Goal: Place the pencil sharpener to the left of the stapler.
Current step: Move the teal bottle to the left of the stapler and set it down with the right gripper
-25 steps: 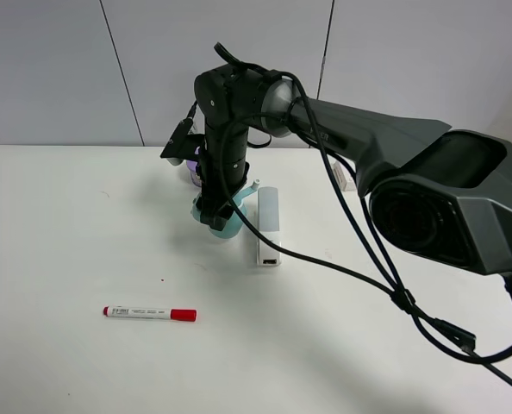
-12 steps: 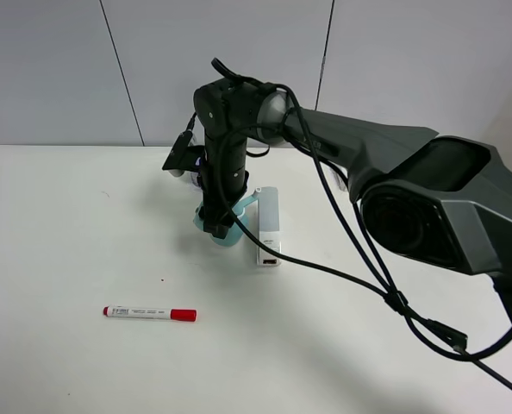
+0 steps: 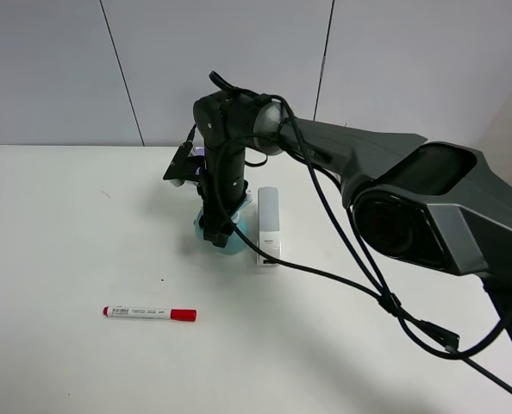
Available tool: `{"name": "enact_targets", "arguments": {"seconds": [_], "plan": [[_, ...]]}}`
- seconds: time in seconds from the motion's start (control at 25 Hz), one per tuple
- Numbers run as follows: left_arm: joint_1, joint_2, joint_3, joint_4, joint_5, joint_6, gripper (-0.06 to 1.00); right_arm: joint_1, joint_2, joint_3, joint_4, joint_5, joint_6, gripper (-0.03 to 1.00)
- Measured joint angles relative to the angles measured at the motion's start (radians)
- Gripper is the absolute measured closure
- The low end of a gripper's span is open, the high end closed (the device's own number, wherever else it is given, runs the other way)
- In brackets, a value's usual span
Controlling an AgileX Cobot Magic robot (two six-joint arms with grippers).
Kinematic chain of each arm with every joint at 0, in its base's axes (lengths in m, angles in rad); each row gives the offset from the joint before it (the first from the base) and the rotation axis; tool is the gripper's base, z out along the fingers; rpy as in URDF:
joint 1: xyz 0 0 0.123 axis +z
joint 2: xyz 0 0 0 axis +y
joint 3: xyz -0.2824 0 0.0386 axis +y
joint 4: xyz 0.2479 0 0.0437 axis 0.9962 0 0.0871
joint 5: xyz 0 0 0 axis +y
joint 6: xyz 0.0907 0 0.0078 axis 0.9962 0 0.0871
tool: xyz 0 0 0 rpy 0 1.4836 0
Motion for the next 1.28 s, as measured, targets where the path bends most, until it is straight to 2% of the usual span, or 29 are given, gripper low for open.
{"name": "enact_targets", "arguments": {"seconds": [0.88, 0.96, 1.04, 1.08, 1.28], "plan": [[0.000, 0.000, 0.000, 0.000, 0.000, 0.000, -0.05, 0.000, 0.000, 0.000, 0.011, 0.000, 0.000, 0.30], [0.000, 0.000, 0.000, 0.000, 0.000, 0.000, -0.05, 0.000, 0.000, 0.000, 0.018, -0.004, 0.013, 0.23], [0.000, 0.000, 0.000, 0.000, 0.000, 0.000, -0.05, 0.000, 0.000, 0.000, 0.018, -0.005, 0.041, 0.09], [0.000, 0.000, 0.000, 0.000, 0.000, 0.000, -0.05, 0.000, 0.000, 0.000, 0.018, -0.006, 0.051, 0.05], [0.000, 0.000, 0.000, 0.000, 0.000, 0.000, -0.05, 0.000, 0.000, 0.000, 0.018, -0.025, 0.065, -0.02]]}}
